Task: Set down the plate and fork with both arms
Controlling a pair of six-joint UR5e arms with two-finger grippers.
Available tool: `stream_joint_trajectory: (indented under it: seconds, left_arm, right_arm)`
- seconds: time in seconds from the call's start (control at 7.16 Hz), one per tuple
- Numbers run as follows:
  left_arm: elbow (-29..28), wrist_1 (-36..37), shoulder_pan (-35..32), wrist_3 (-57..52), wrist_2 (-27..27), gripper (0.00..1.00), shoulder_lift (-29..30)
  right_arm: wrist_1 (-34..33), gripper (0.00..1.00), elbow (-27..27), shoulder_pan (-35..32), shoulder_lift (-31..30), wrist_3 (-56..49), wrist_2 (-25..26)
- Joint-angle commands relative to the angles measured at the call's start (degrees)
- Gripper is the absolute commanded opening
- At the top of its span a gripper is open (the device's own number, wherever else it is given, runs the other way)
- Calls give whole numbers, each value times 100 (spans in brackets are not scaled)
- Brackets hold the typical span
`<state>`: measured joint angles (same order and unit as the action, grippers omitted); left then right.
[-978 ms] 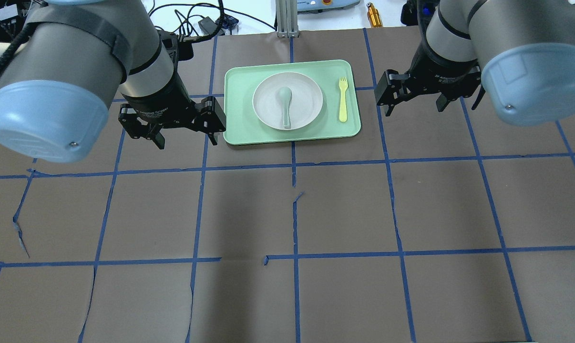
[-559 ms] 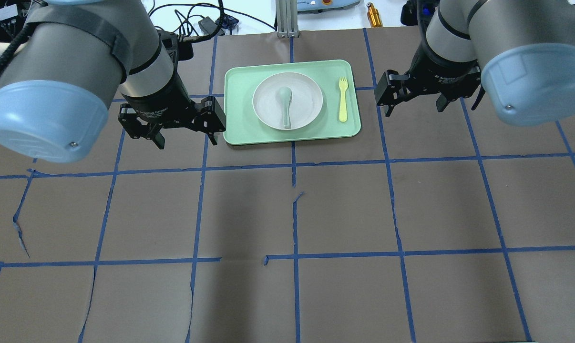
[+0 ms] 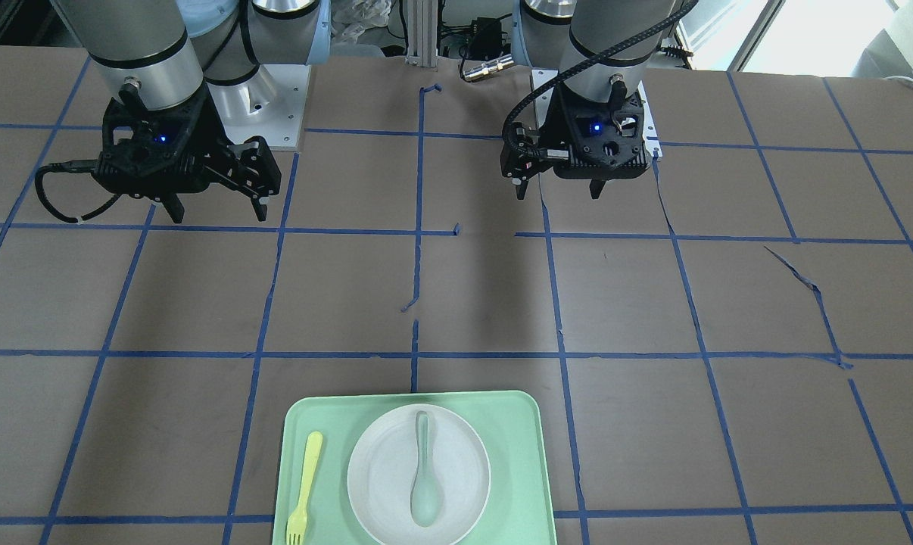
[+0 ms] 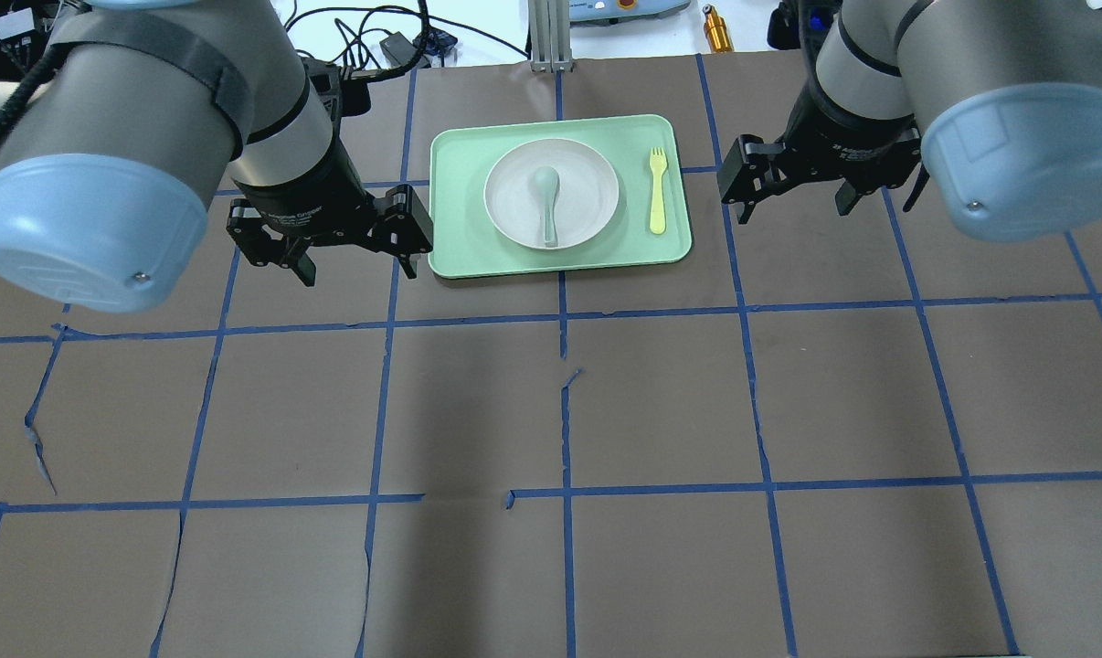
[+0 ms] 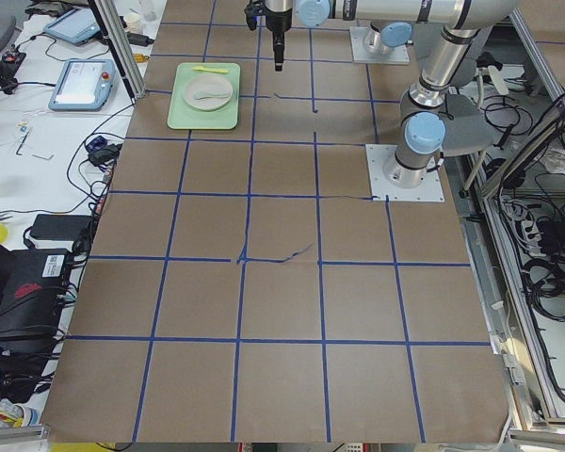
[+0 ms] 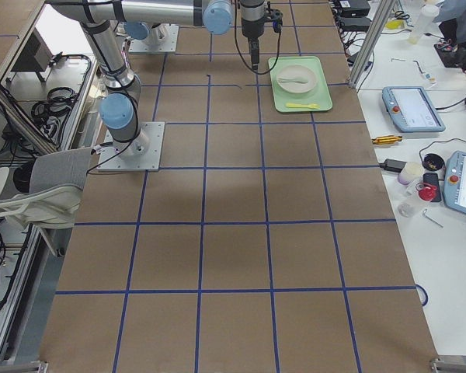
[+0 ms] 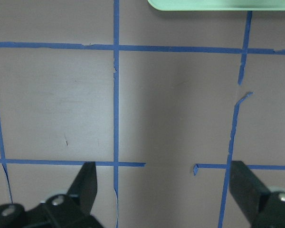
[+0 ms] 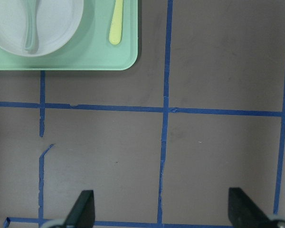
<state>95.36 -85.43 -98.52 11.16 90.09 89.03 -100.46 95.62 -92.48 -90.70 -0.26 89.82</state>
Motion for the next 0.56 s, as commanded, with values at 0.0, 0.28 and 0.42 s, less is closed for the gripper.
stream_joint_trajectory:
  seconds: [0.0,0.28,0.42]
  left_arm:
    - [0,0,0,0,0,100,0]
    - [9,0,0,9,-9,100,17]
    - [0,0,0,9,-9,100,26]
  right_arm:
    - [0,100,0,2,0,0,0]
    - [-9,100,-9,2,0,9,0]
    - [-9,100,-9,2,17,9,17]
